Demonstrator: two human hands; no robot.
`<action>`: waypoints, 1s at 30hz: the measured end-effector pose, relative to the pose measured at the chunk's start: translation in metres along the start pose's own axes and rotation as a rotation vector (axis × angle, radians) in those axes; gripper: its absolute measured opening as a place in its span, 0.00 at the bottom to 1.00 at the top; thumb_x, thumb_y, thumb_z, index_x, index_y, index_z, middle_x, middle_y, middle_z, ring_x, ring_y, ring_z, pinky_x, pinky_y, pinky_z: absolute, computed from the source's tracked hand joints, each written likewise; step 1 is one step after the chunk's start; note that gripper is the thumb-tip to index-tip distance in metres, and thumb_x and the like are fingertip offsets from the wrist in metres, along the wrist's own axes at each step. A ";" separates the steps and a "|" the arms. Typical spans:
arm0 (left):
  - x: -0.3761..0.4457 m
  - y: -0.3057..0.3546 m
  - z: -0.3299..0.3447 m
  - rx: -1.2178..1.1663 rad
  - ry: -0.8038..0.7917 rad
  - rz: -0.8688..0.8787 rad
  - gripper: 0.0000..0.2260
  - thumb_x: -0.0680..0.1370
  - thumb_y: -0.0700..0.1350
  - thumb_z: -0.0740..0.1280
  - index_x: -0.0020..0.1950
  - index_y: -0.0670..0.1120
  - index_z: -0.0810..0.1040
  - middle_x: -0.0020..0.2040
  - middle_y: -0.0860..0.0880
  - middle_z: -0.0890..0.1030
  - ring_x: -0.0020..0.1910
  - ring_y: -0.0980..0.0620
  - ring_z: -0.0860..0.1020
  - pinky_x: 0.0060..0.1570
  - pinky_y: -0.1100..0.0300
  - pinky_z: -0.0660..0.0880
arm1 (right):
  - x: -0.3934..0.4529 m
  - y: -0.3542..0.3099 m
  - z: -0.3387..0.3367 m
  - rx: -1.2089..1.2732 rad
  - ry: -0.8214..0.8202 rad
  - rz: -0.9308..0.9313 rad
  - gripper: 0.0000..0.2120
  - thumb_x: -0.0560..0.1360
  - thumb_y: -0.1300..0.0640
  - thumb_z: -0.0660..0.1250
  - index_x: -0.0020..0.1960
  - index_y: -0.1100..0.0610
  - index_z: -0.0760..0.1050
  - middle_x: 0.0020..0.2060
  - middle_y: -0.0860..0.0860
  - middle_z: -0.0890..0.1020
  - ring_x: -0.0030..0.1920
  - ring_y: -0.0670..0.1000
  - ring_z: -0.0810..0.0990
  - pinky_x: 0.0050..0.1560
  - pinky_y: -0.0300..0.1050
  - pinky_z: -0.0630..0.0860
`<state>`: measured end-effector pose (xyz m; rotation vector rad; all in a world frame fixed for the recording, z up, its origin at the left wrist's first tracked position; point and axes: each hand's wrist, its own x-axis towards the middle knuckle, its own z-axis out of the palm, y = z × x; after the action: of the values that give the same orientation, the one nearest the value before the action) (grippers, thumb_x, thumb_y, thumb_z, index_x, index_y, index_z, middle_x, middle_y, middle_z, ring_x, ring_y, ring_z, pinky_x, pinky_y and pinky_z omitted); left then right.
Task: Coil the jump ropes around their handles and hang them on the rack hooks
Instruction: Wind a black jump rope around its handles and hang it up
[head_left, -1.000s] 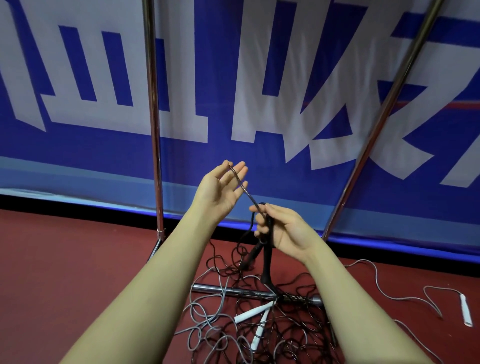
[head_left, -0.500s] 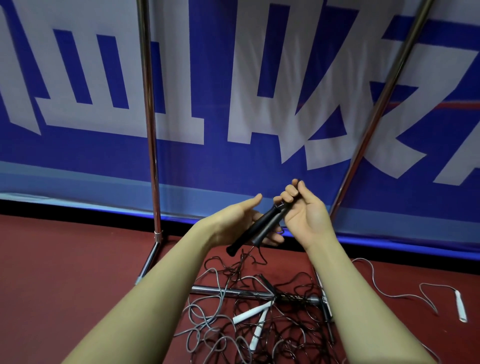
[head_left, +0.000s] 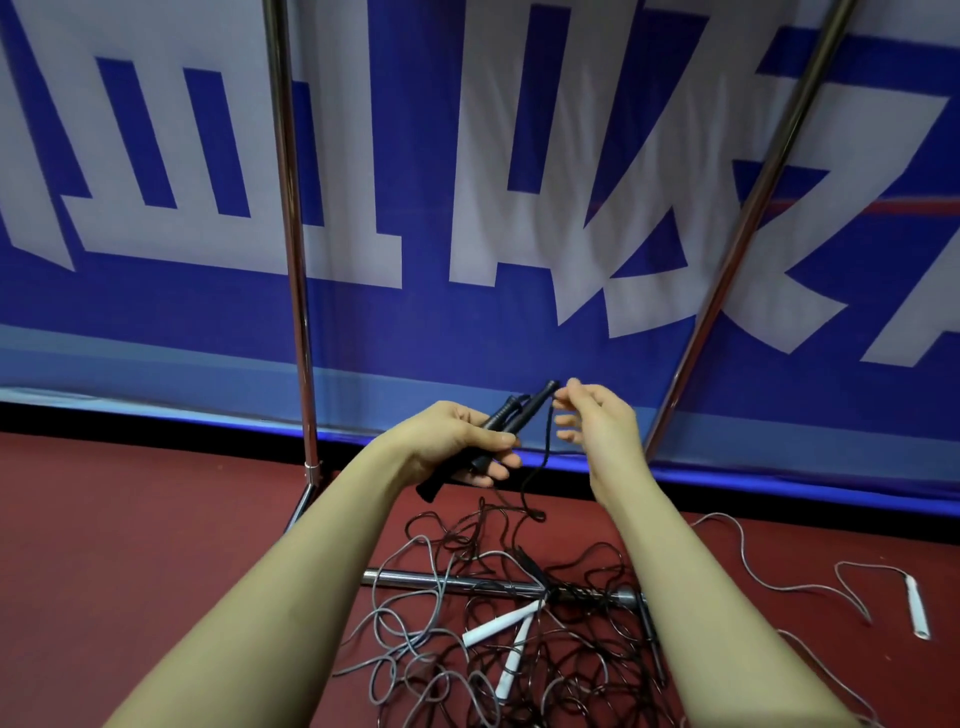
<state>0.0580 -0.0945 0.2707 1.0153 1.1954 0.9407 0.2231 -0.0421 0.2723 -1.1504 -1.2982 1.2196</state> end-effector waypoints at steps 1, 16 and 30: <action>-0.002 0.000 -0.001 0.018 -0.035 -0.010 0.03 0.77 0.36 0.66 0.49 0.38 0.79 0.38 0.44 0.84 0.30 0.54 0.81 0.31 0.62 0.78 | 0.002 0.001 0.000 -0.031 0.024 -0.061 0.08 0.81 0.57 0.61 0.46 0.58 0.75 0.42 0.51 0.77 0.41 0.48 0.74 0.42 0.38 0.72; -0.007 0.004 -0.001 -0.062 -0.220 -0.005 0.08 0.72 0.39 0.67 0.50 0.38 0.79 0.41 0.43 0.84 0.32 0.54 0.81 0.32 0.63 0.78 | 0.003 0.005 -0.007 0.283 -0.296 0.122 0.16 0.80 0.58 0.55 0.43 0.61 0.80 0.39 0.53 0.76 0.37 0.49 0.70 0.39 0.42 0.70; 0.002 0.009 0.025 0.505 0.217 0.194 0.17 0.78 0.53 0.67 0.38 0.48 0.62 0.28 0.50 0.62 0.22 0.54 0.61 0.21 0.65 0.61 | 0.002 -0.007 -0.004 0.430 -0.265 0.051 0.06 0.78 0.63 0.64 0.44 0.64 0.77 0.28 0.51 0.76 0.27 0.46 0.70 0.27 0.38 0.68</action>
<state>0.0824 -0.0928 0.2803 1.4783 1.5841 0.9370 0.2271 -0.0398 0.2799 -0.7327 -1.1232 1.6358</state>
